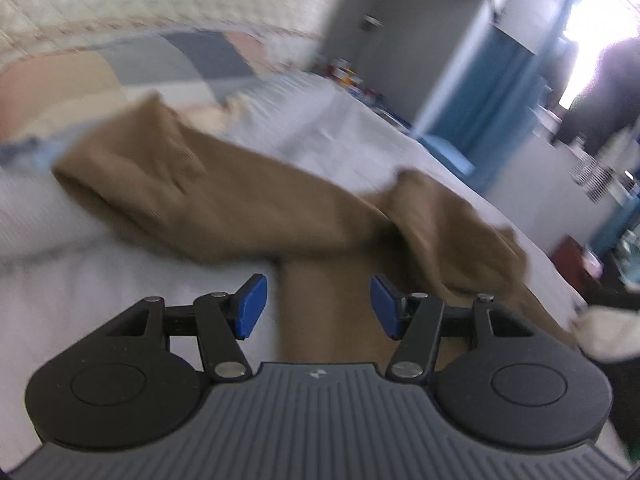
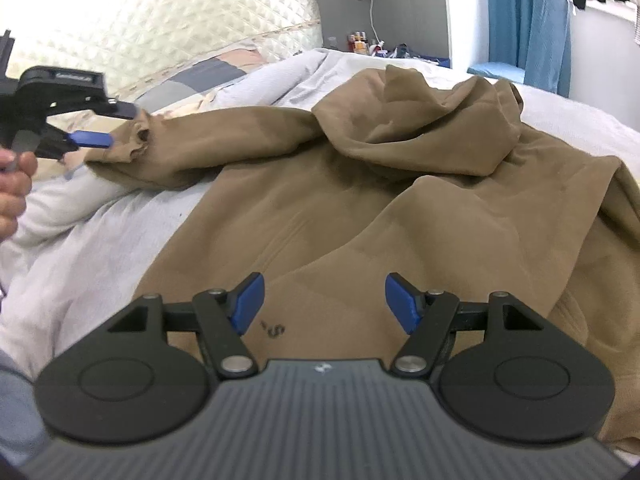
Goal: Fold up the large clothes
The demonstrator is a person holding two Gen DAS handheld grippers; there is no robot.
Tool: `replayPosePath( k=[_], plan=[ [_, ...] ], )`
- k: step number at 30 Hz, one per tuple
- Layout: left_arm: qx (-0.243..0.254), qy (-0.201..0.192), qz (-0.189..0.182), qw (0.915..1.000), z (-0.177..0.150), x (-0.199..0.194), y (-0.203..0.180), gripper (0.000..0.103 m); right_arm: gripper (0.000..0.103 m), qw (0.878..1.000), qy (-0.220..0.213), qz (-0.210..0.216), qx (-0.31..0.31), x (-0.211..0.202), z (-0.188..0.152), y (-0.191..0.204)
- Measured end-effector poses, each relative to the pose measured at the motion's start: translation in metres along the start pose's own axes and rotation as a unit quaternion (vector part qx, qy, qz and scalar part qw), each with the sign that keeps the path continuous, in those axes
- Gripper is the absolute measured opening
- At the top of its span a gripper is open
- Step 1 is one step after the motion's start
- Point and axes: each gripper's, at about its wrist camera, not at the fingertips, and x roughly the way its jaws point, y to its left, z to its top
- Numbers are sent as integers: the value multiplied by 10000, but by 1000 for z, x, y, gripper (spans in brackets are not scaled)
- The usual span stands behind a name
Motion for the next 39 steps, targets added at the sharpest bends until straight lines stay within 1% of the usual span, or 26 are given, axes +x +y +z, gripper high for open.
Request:
replayPosePath(
  k=[3,5,9,11,12,14,15,16,17,18,19,21,23,26,28,30,32,34,36,37,38,39],
  plan=[
    [122,121,-293,9994,-40,-5,-28,63,69,9999,37,88,-52,-8,-6,0],
    [233,238,-453,9984,-64,-5,-40,63,69,9999,72,137,-46,-14,-10,0],
    [415,453,-421,9972,-98,1,-51,61,69,9998,22,216,-8,-26,-16,0],
    [413,601,-478,9962,-108,6,-50,43,69,9996,-30,282,-18,-30,-16,1],
    [413,688,-483,9956,-110,12,-48,40,69,9996,-45,264,-24,-30,-15,2],
    [418,836,-501,9944,-117,23,-45,29,69,9997,-56,211,-72,-29,-14,5],
    [409,932,-507,9935,-117,32,-41,27,69,9997,-52,197,-93,-28,-14,6],
    [387,1036,-503,9926,-118,40,-36,24,72,9998,-19,183,-120,-25,-13,8],
    [333,1137,-430,9920,-121,48,-33,23,82,9997,28,187,-148,-23,-14,9],
    [290,1250,-291,9913,-124,56,-29,22,85,9995,87,217,-198,-20,-14,11],
    [262,1345,-213,9903,-125,62,-23,19,86,9991,151,288,-271,-18,-15,13],
    [19,1522,-213,9881,-126,71,-15,18,86,9974,300,485,-450,-13,-16,21],
    [-170,1564,-266,9872,-125,73,-8,18,86,9947,437,660,-653,-7,-19,31],
    [-299,1567,-329,9867,-126,72,-4,18,86,9883,653,918,-1032,3,-27,48],
    [-386,1557,-384,9863,-125,72,-1,18,86,9834,784,990,-1300,10,-32,60],
    [-484,1526,-456,9860,-122,72,2,18,89,9785,905,900,-1622,18,-38,72],
    [-576,1478,-508,9860,-118,70,8,18,89,9708,1109,700,-2011,29,-48,83],
    [-649,1446,-534,9859,-117,68,11,18,89,9661,1175,564,-2230,34,-55,90],
    [-690,1430,-578,9856,-116,66,14,18,89,9646,1194,495,-2299,35,-57,95],
    [-698,1418,-588,9857,-116,65,15,18,88,9648,1214,485,-2282,35,-56,95],
    [-706,1403,-596,9858,-116,63,18,18,82,9652,1229,479,-2259,34,-55,95],
    [-719,1390,-607,9858,-116,61,20,18,79,9658,1232,450,-2235,33,-55,95]
  ],
)
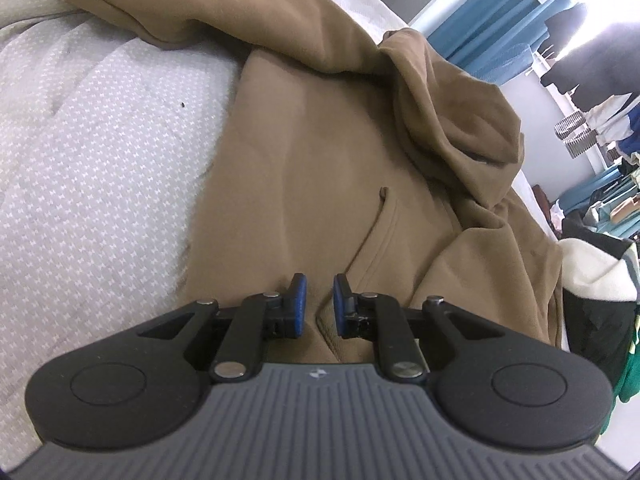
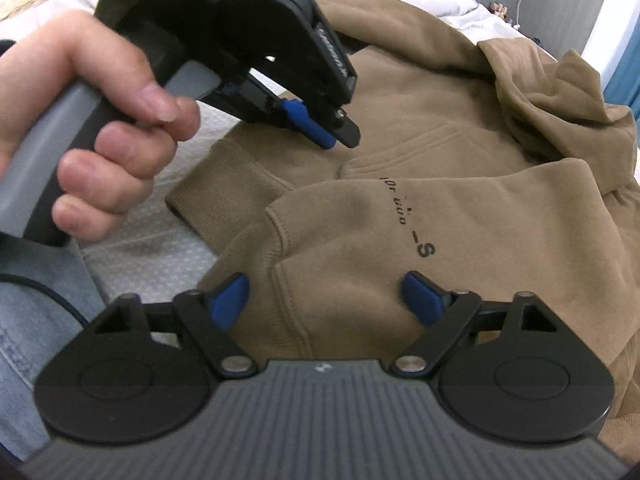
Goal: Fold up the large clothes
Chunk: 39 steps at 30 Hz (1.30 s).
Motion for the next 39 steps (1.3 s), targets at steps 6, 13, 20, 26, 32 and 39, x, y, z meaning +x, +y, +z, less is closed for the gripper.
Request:
replayPosePath(
  k=[6,13,20,26,32,39],
  plan=[
    [-68,-130,-119,9998,-3,-21,12,18,47,9982,-87,227,549,-22,3,-18],
    [-298,-192,-189,9992,-1,-27,24,18,37,9836,-757,525,1550,-61,5,-66],
    [-99,-230,-193,9995,-2,-27,13,19,33,9675,-1501,-275,2015,-115,12,-126],
    [78,-225,-58,9997,-4,-23,6,19,32,9408,-1952,-1304,2444,-166,8,-216],
    [127,-241,28,9996,-4,-18,-1,19,26,8880,-2129,-2763,2996,-200,-16,-319],
    [176,-263,146,9994,-1,-11,-14,19,24,8351,-1828,-3448,3877,-174,-75,-414]
  ],
)
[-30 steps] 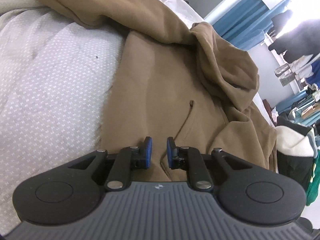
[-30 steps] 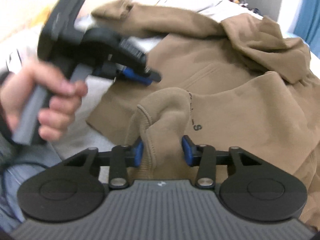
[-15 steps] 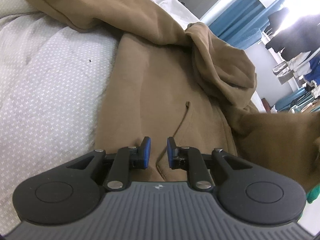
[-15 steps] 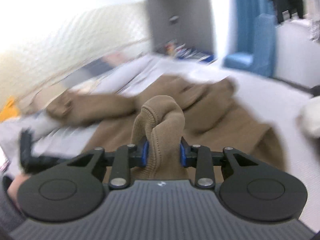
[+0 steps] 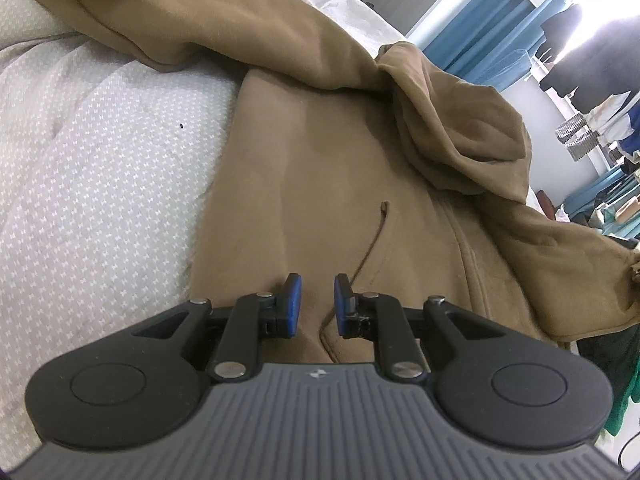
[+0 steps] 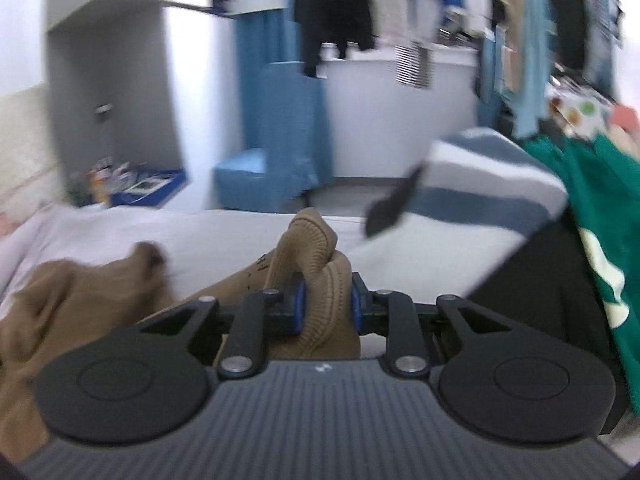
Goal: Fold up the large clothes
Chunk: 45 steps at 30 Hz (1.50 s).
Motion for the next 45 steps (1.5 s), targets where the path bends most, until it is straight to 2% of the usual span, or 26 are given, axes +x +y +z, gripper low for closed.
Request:
replayPosePath(
  k=[2,6,9,13,17,19,24,26,27,33,38,41,45],
  plan=[
    [28,-6,43,10000,1,3,-1,19,24,9993,-28,-140,357,17,-2,-22],
    [23,-13,111,9999,6,9,-1,19,24,9942,-200,-696,797,39,-5,-58],
    [-3,-17,156,9999,10,15,-1,19,24,9945,-322,-632,768,49,-18,-72],
    [-24,20,162,9999,15,22,2,19,25,9959,-529,-676,296,46,-33,-60],
    [0,52,145,9999,18,26,1,22,28,9959,-499,-528,534,39,-33,-68],
    [5,64,102,9999,18,26,0,25,30,9968,-375,-472,522,34,-32,-66],
    [17,63,-36,10000,14,19,1,40,51,9975,-32,-386,592,15,-38,-59],
    [24,53,-85,9999,13,15,-1,45,76,9978,80,-323,569,4,-45,-55],
    [27,56,-105,9999,12,13,-1,46,80,9978,132,-312,568,-2,-48,-54],
    [34,-3,-195,9998,7,-1,-2,50,81,9956,658,-14,666,-38,-71,-45],
    [54,-73,-228,9997,5,-16,-2,53,81,9878,1275,309,842,-60,-89,-31],
    [74,-57,-132,9999,1,-25,2,53,81,9787,1672,740,934,-67,-105,-19],
    [96,-59,-86,9999,-3,-36,7,54,81,9538,2450,1635,589,-59,-125,8]
  ],
)
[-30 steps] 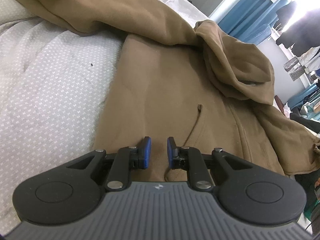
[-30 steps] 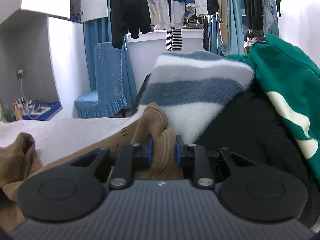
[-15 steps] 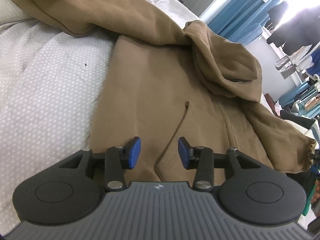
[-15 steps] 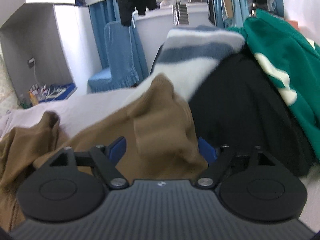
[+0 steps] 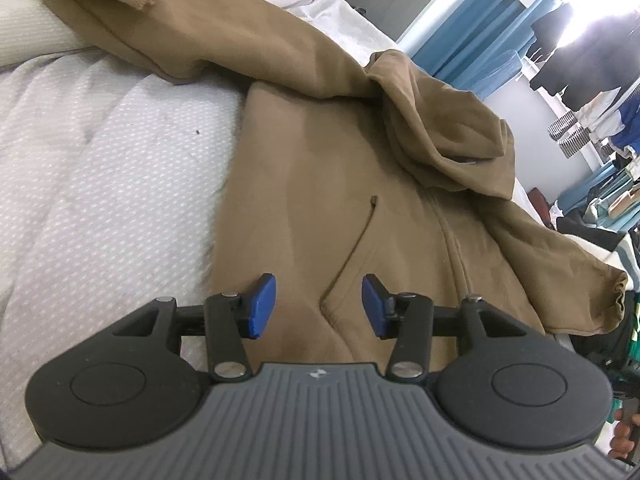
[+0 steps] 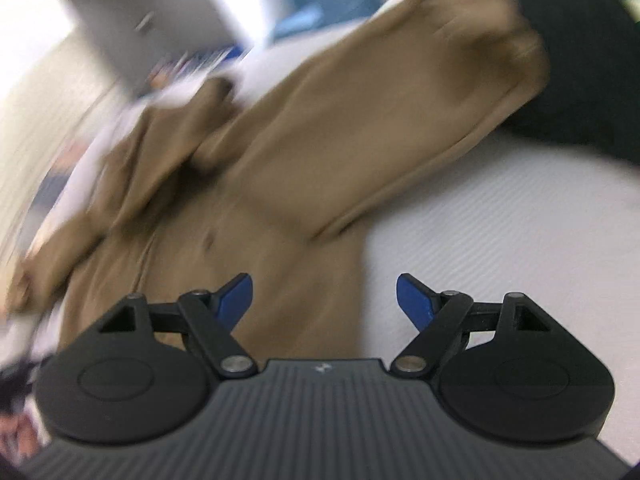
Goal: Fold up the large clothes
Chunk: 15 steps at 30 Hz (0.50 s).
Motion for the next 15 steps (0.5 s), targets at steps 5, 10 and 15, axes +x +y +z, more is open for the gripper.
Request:
replayPosePath(
  k=[5,10,15],
  plan=[
    [-168,-109,48,9998,-4,-17,9,55,83,9927,818,317,-826,34,-10,29],
    [-344,-308,227,9987,-8,-36,22,58,83,9879,1141,478,-936,57,-6,37],
    [-692,-336,387,9963,-12,-44,39,59,83,9775,1405,876,-1307,64,-15,47]
  ],
)
